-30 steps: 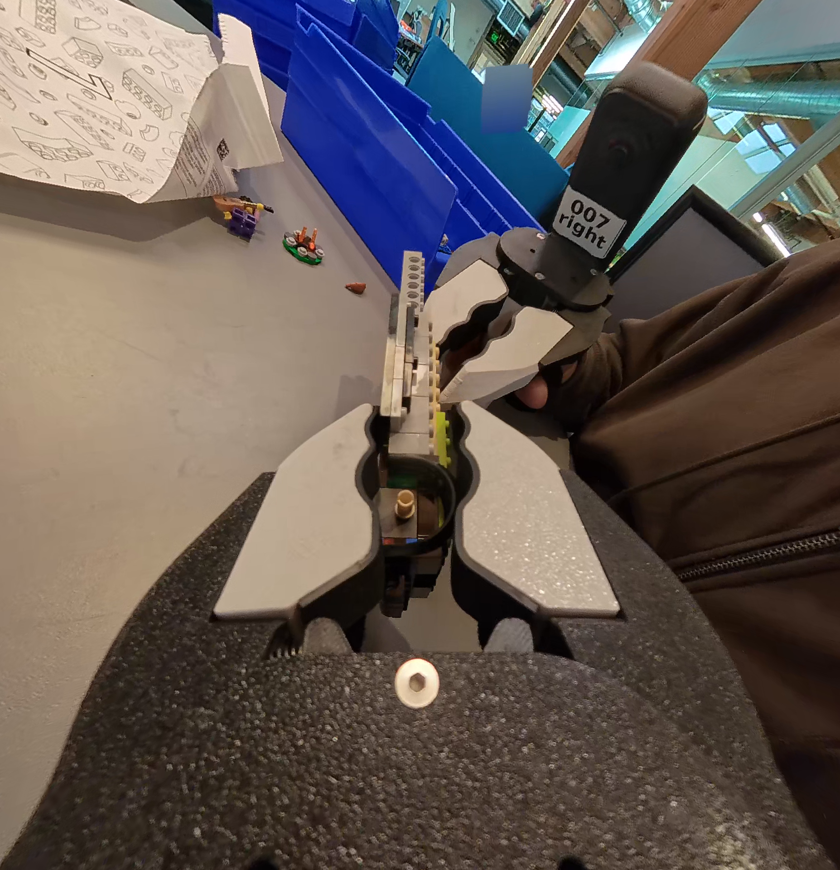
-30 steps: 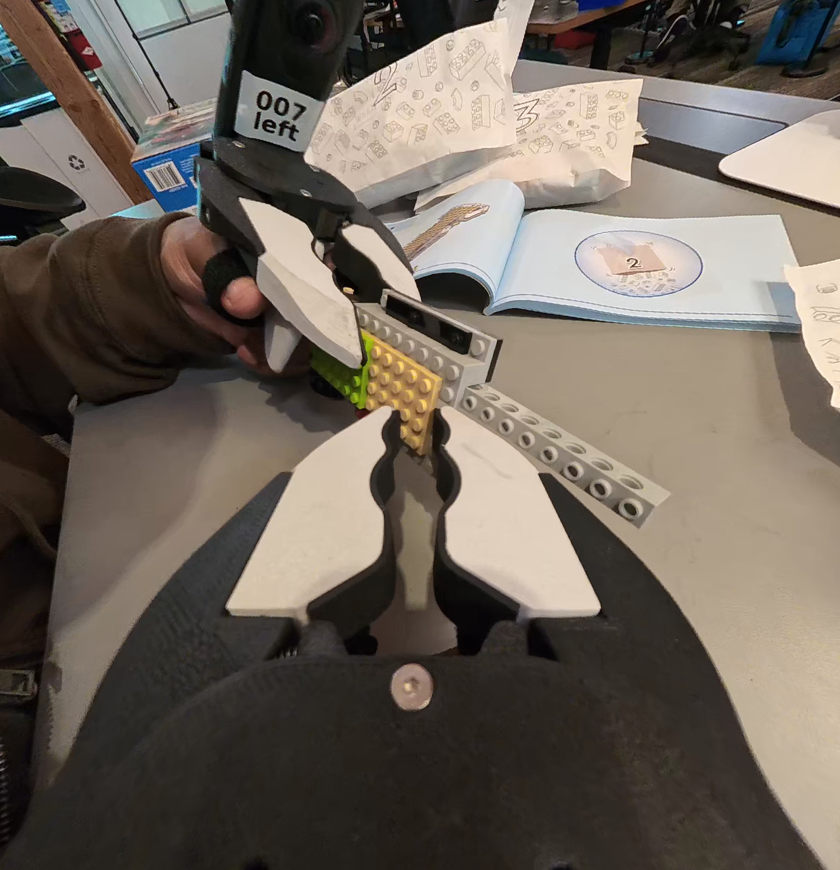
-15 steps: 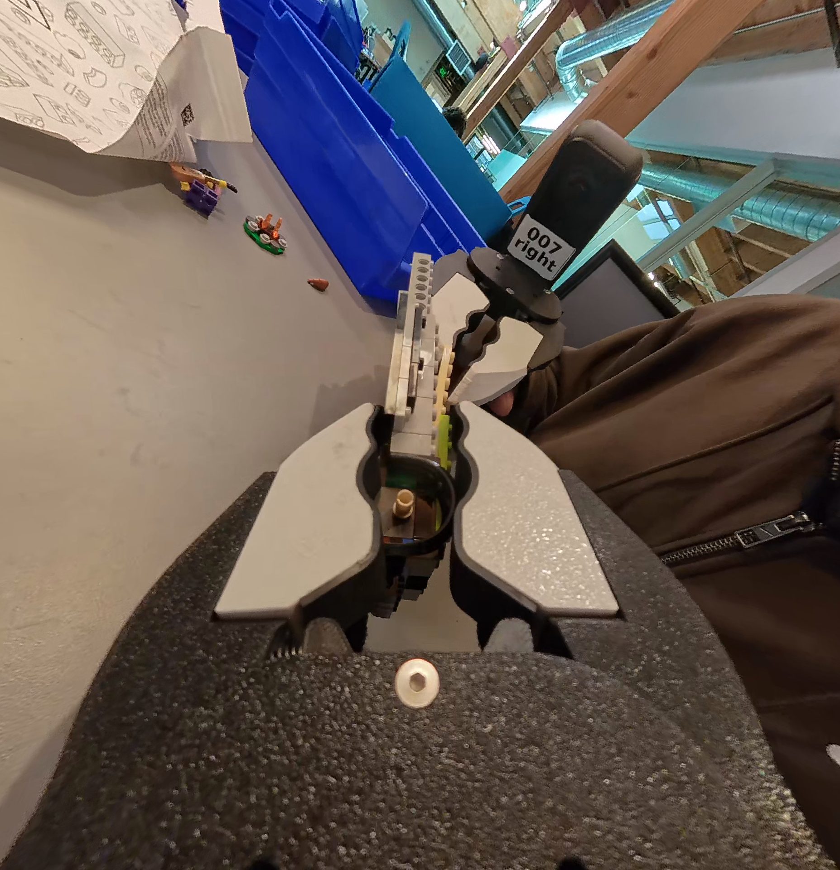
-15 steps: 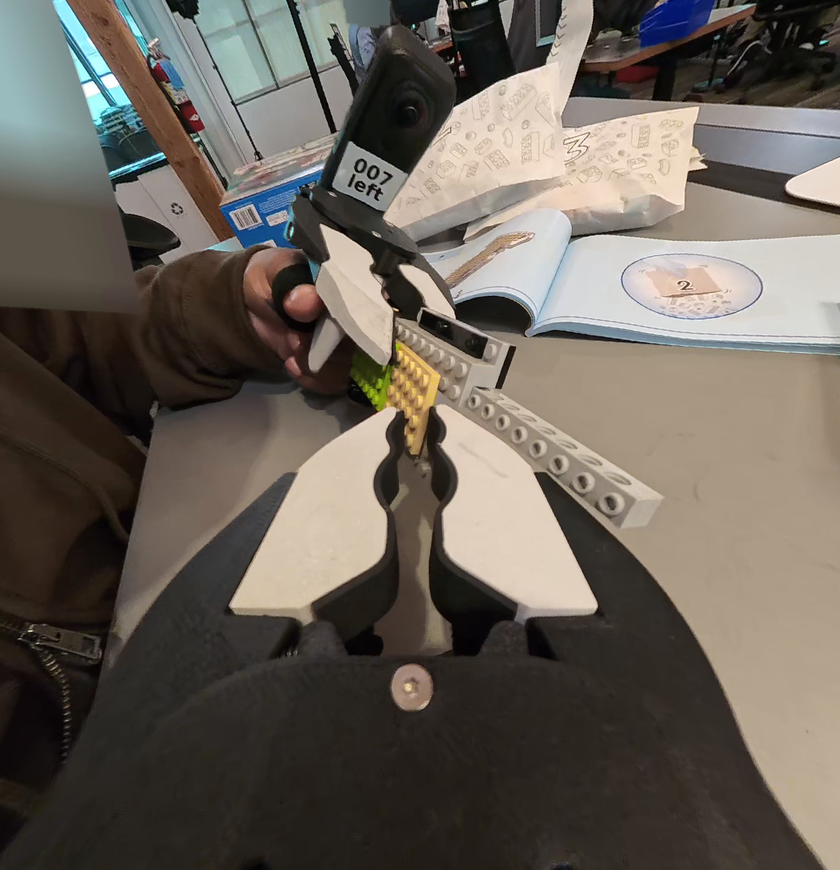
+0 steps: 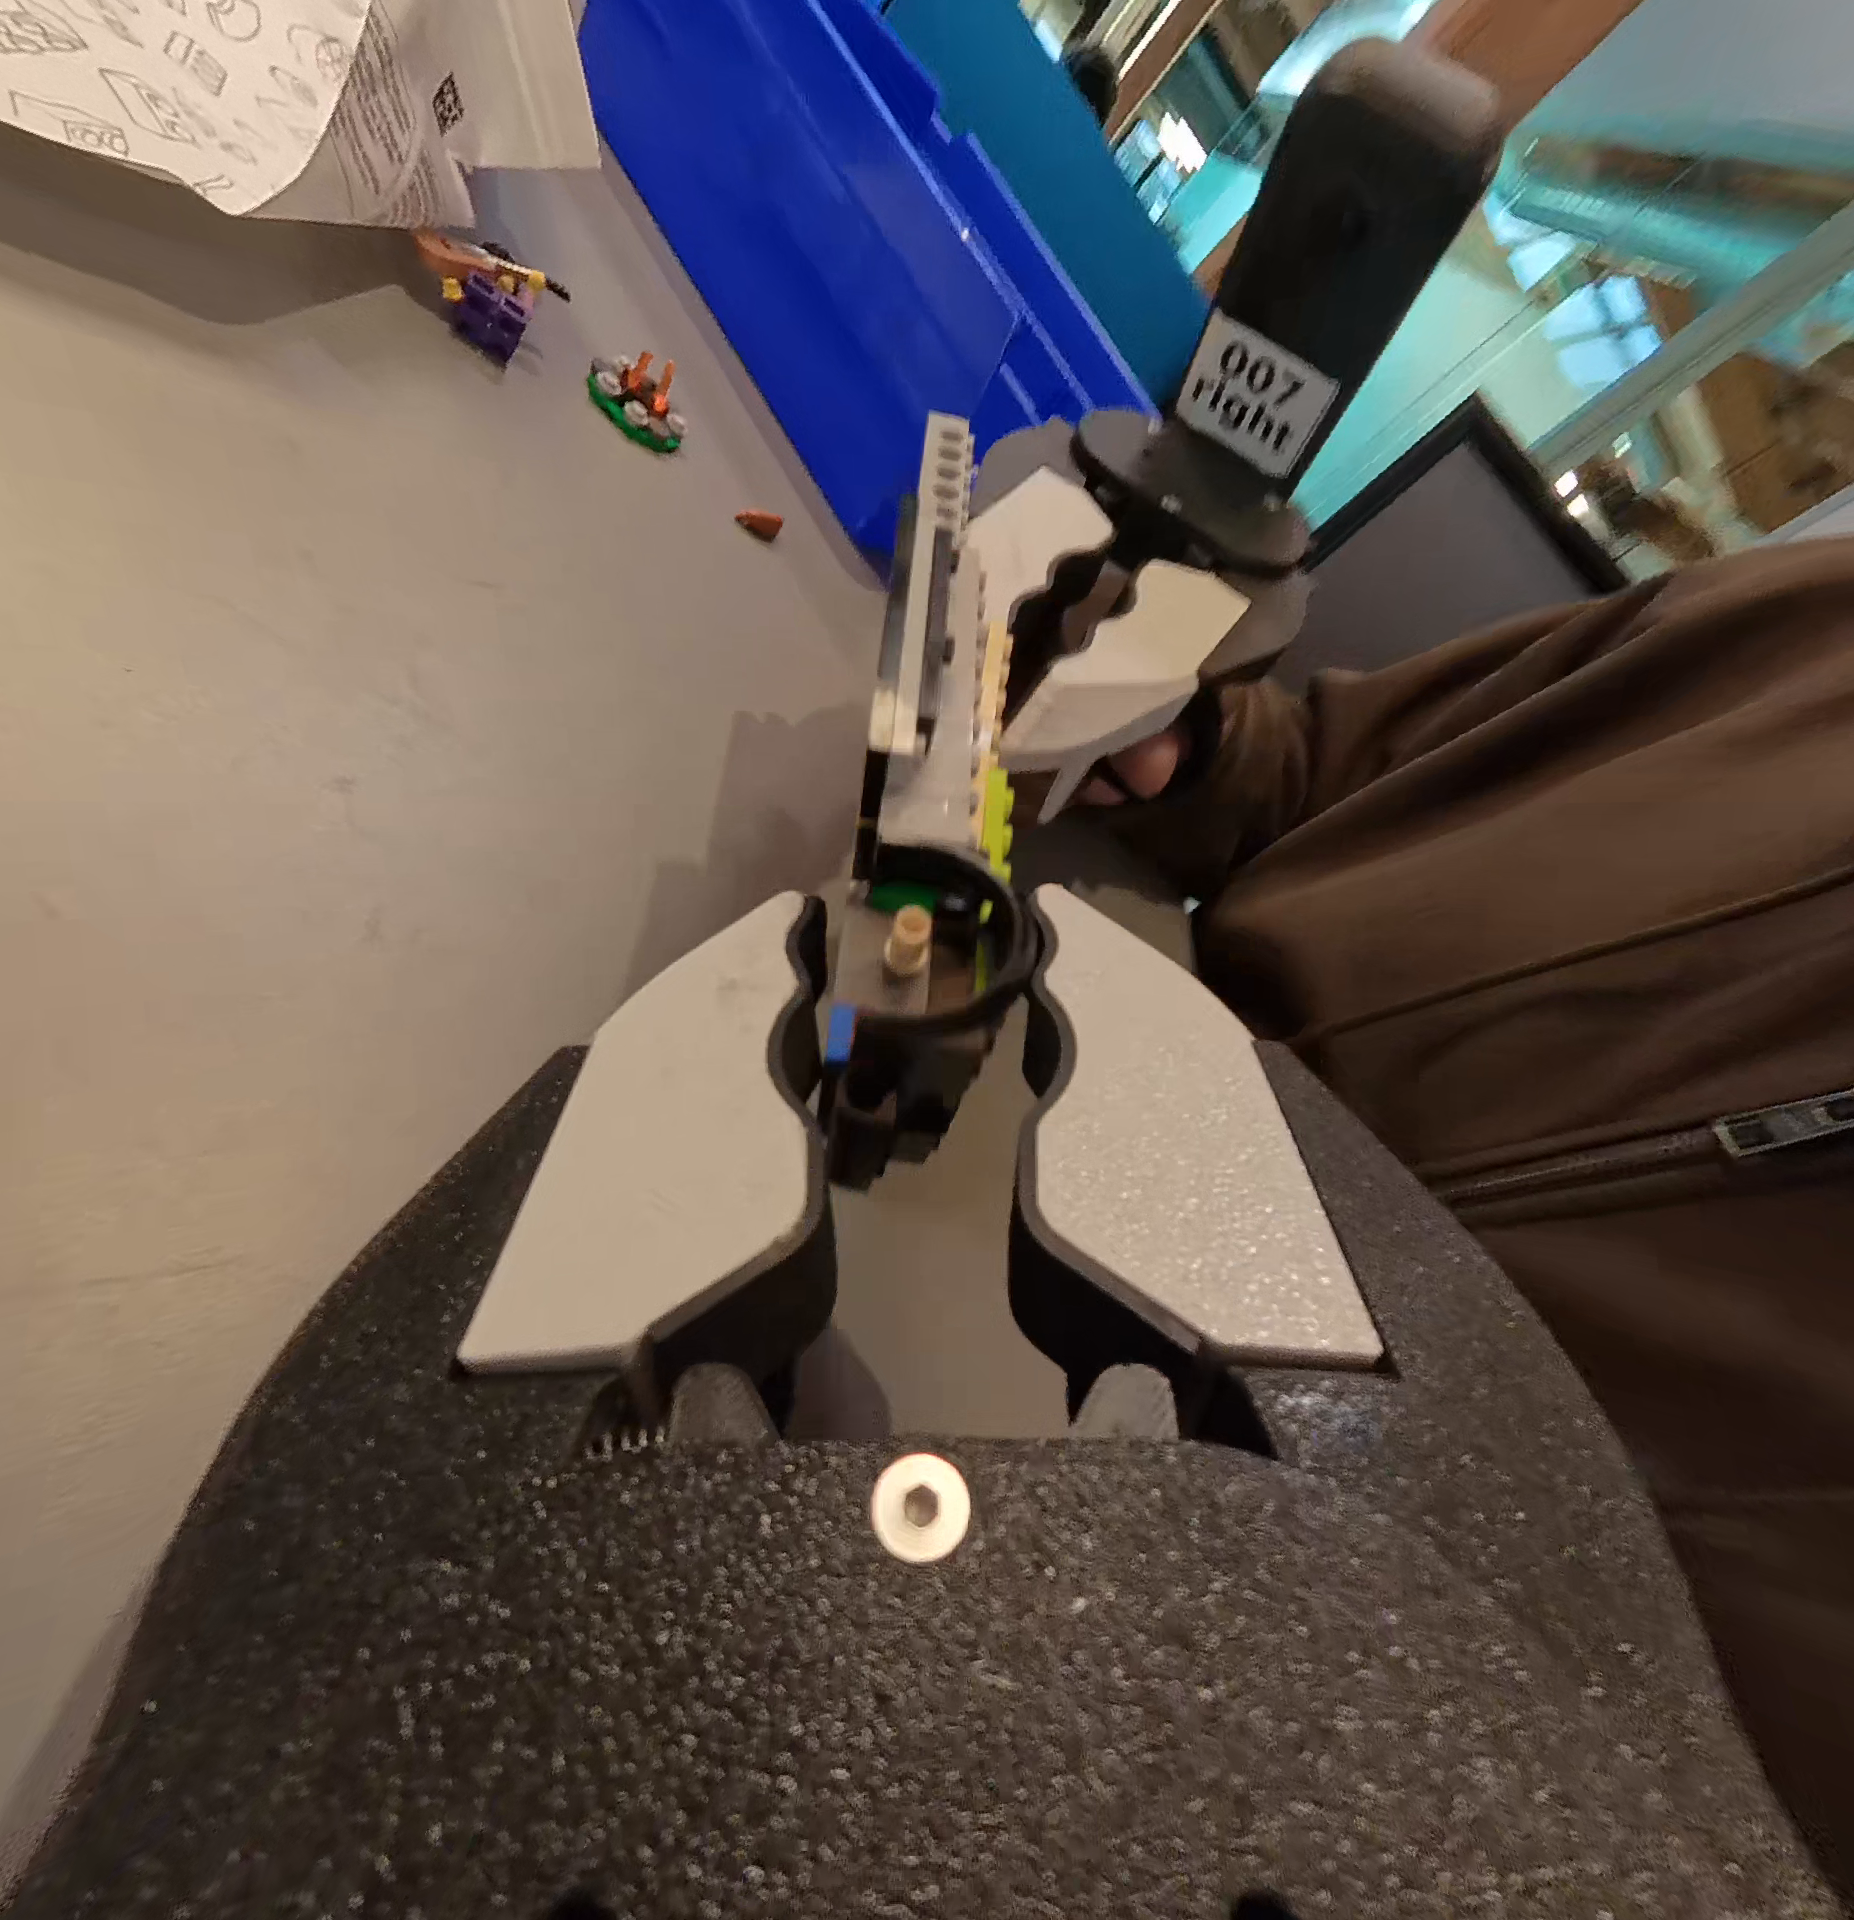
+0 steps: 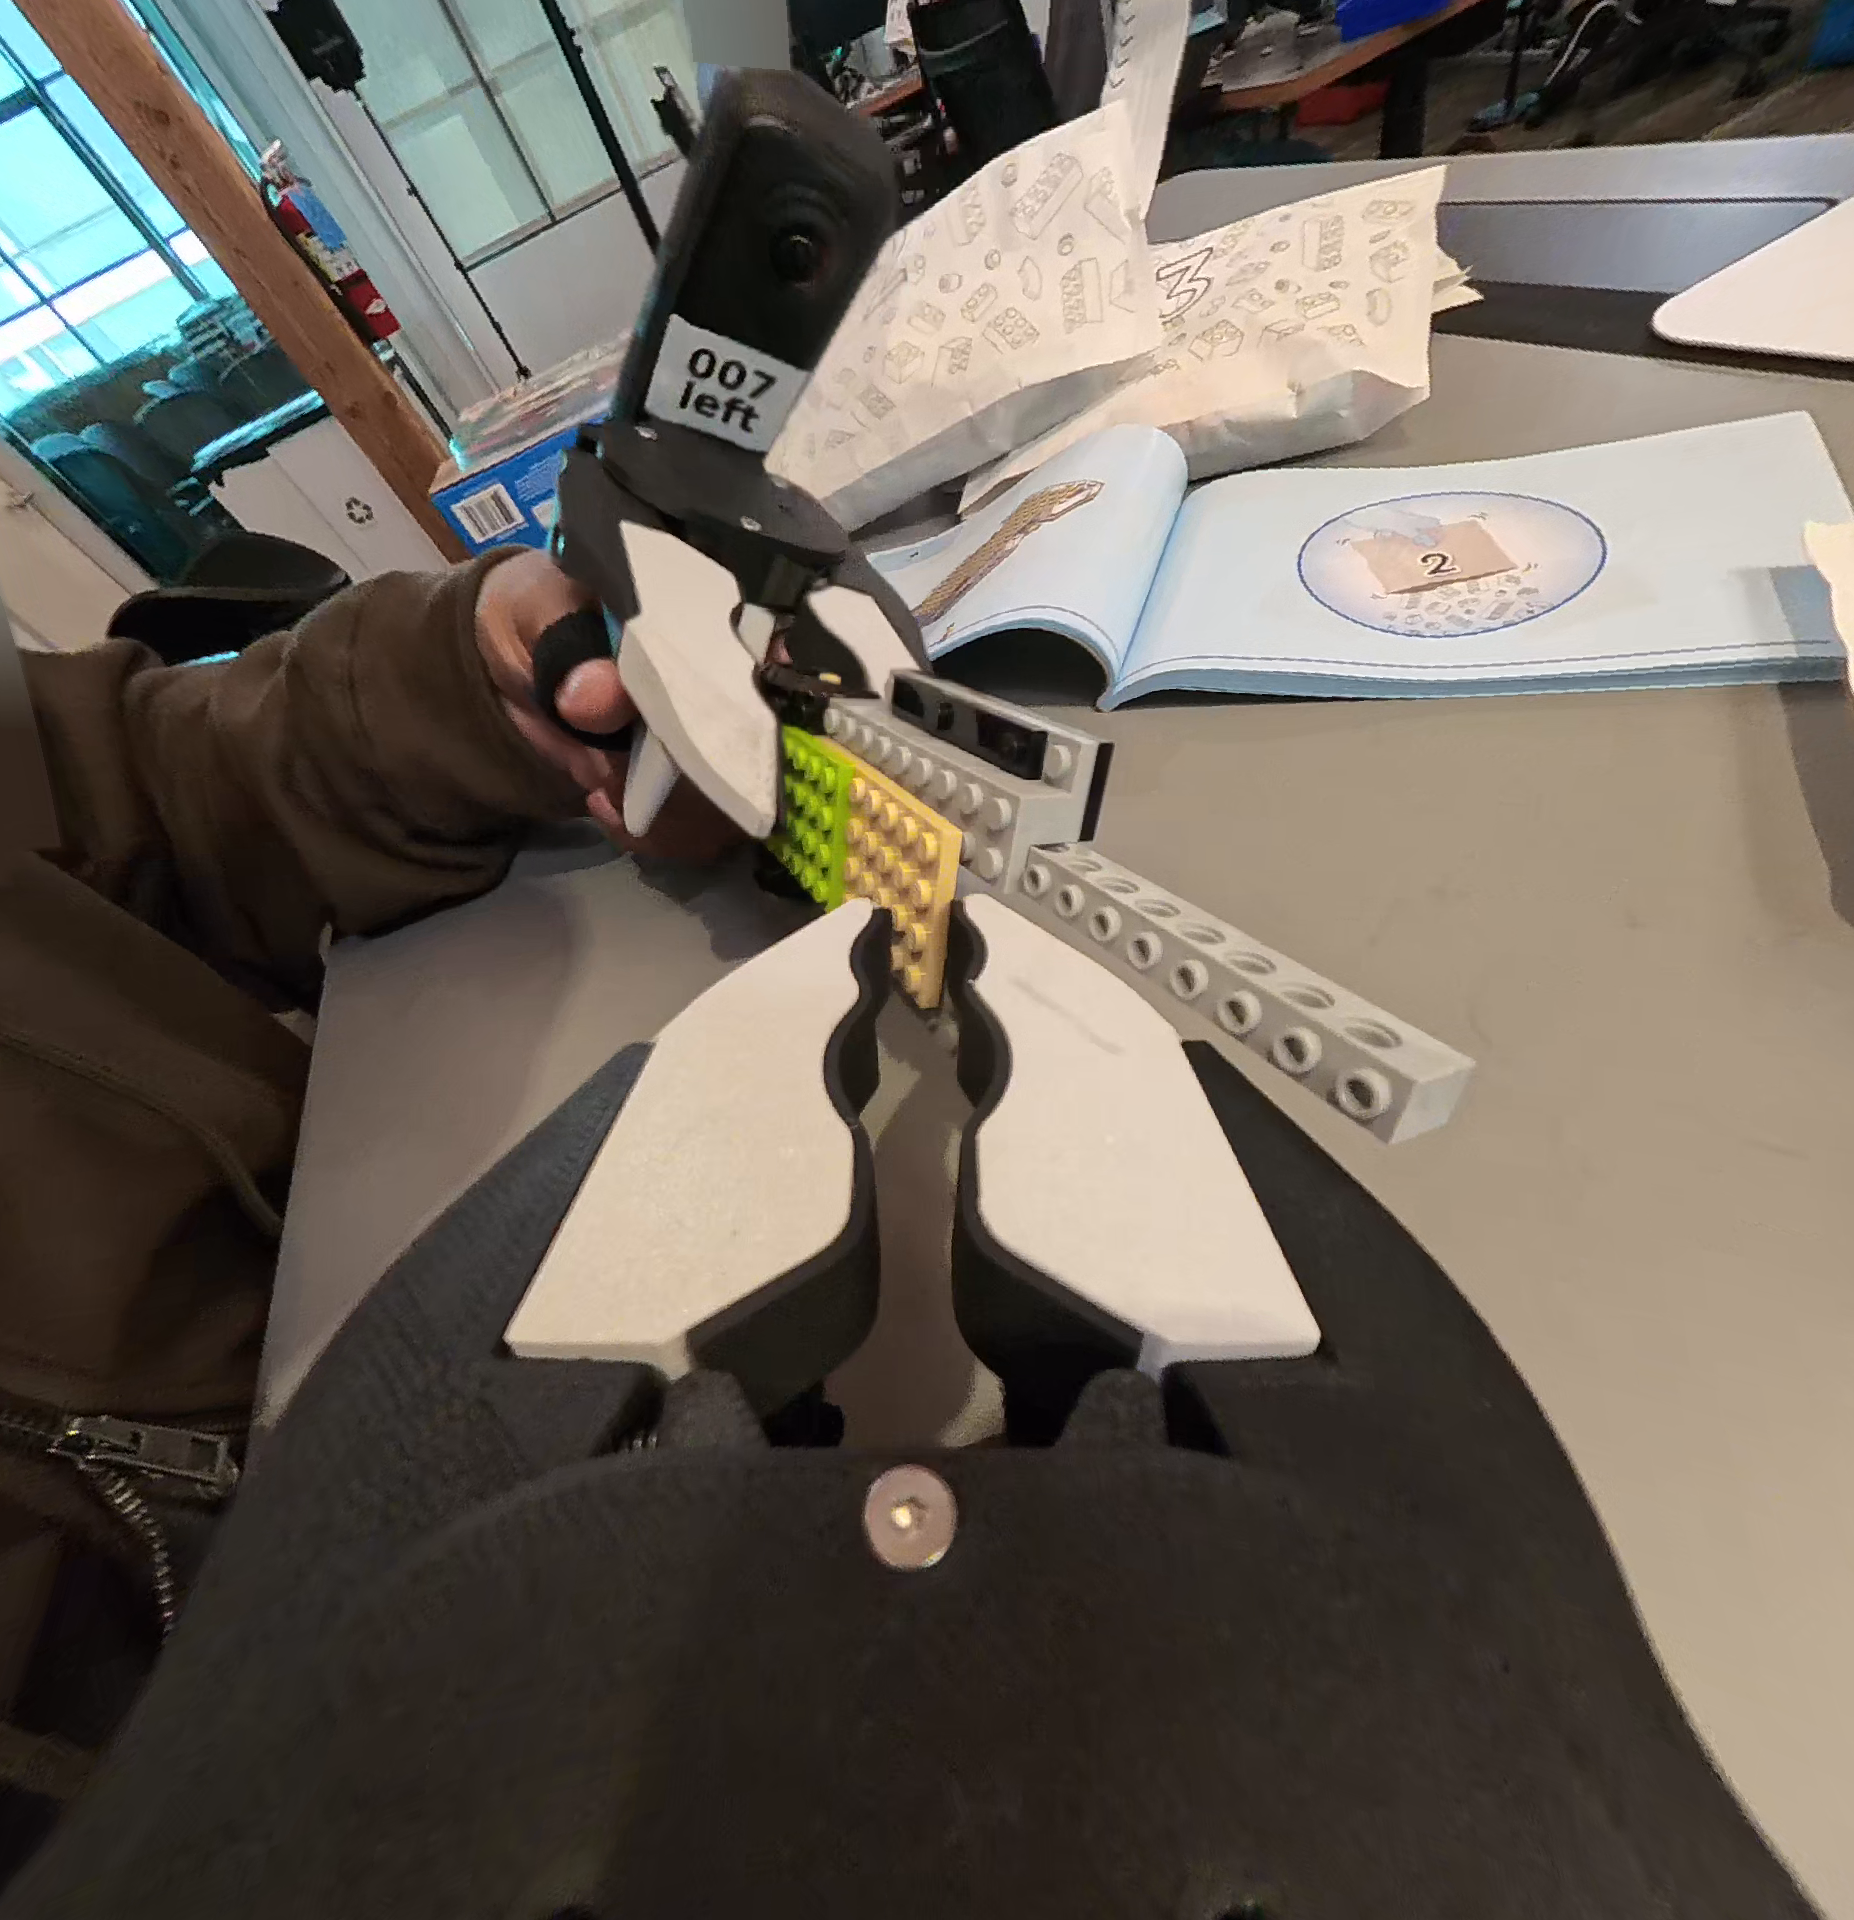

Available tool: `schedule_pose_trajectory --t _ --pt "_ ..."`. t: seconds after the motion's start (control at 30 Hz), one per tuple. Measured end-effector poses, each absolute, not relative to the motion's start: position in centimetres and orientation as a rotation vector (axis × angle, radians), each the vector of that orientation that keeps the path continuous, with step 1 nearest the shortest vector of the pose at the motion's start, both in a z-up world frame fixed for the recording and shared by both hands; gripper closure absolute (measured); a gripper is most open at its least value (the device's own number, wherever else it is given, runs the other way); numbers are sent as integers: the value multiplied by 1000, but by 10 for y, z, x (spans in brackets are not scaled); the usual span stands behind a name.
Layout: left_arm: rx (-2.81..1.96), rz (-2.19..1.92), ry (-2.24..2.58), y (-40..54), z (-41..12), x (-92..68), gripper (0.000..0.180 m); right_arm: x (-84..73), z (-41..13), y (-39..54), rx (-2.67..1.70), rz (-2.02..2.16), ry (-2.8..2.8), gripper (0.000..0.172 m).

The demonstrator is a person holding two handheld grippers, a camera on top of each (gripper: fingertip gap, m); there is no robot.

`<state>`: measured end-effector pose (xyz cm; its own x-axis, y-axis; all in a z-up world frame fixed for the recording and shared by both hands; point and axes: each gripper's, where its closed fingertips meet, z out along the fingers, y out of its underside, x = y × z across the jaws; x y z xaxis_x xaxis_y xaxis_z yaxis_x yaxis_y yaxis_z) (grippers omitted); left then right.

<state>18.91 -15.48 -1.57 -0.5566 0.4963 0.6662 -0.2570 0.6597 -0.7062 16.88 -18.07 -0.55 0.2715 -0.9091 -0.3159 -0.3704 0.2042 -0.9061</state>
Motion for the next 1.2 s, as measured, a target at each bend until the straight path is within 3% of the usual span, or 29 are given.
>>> schedule_pose_trajectory --t 0.13,0.47,0.8,1.2 --pt "-251 1003 -1958 -151 -16 189 152 167 -4 -185 -1340 -558 1304 162" --pt "-251 962 -1863 -146 -8 188 143 162 -2 -180 -1325 -455 1256 162" --pt "-197 929 -1823 -146 -9 190 152 160 2 -178 -1298 -415 1221 164" --pt "-139 906 -1867 -150 -18 195 150 161 6 -182 -1216 -378 1235 165"
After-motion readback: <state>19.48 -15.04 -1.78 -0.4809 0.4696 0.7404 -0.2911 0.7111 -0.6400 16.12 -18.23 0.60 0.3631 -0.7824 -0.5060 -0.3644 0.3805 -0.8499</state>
